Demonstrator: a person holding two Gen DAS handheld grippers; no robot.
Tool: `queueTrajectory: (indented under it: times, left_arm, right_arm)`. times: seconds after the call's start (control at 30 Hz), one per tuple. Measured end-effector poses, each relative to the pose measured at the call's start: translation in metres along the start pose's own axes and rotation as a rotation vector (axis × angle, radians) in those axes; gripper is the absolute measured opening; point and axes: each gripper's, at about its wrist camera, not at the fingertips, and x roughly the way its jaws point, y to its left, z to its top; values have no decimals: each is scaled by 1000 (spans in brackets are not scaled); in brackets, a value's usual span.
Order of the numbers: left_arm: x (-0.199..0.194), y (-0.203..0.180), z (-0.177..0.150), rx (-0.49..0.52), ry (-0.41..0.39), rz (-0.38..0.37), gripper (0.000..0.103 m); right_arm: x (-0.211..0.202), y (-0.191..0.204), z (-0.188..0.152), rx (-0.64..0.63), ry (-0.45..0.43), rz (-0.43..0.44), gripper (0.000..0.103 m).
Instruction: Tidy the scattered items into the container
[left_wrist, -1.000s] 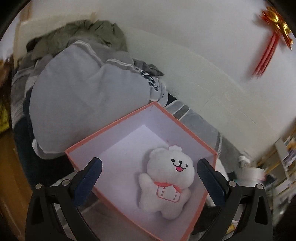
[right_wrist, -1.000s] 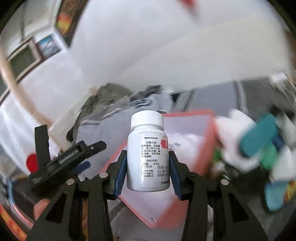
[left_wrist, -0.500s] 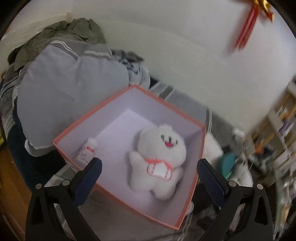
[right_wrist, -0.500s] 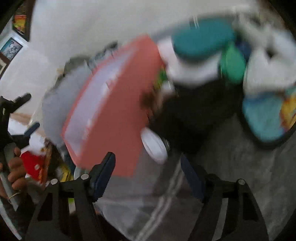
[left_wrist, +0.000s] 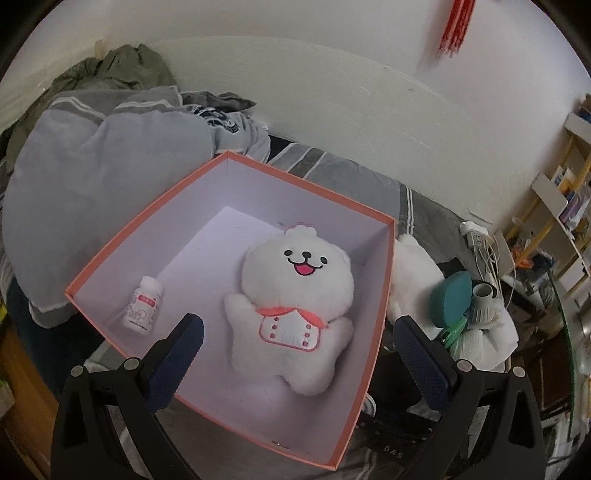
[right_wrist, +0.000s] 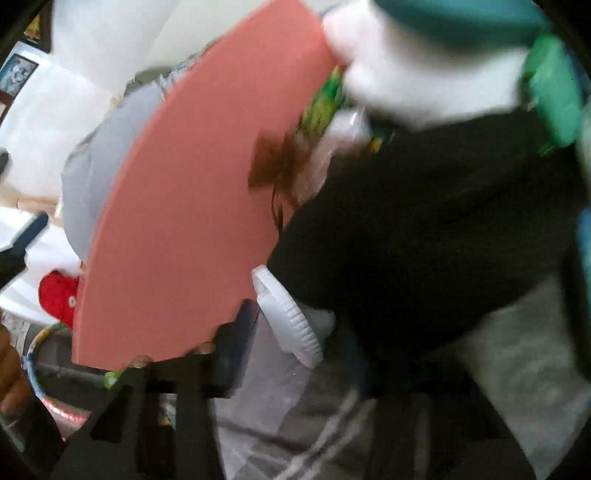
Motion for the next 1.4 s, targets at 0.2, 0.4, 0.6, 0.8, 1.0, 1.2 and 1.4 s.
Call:
queueTrajectory:
  times: [0.2,0.4,0.6,0.8,1.0,1.2,1.4]
  left_arm:
    - [-17,20,3,-64,-59,36,103]
    - [-28,63,4,-229,-91,108,103]
    - [-21,88,0,-308,-39,104,103]
    - [-22,43,-1,-106,-61,46,103]
    - [-14,-27,-19,122,-54,-36,103]
    - [21,-119,-61,382,44,-104,103]
    - [66,-209,-112,681,74,-41,103]
  right_arm:
    - [-51,35,-2,-35,-123,37,35]
    - [-140,115,0,-226,-421,122,35]
    - [-91,166,8,-346,-412,39,98]
    - [-110,104,-1,-192,-352,69,98]
    - [-147,30,-1,109,-365,95,98]
    - [-171,-97,-50,713,-356,249,98]
    - [-223,-151,-86,853,-463,217,98]
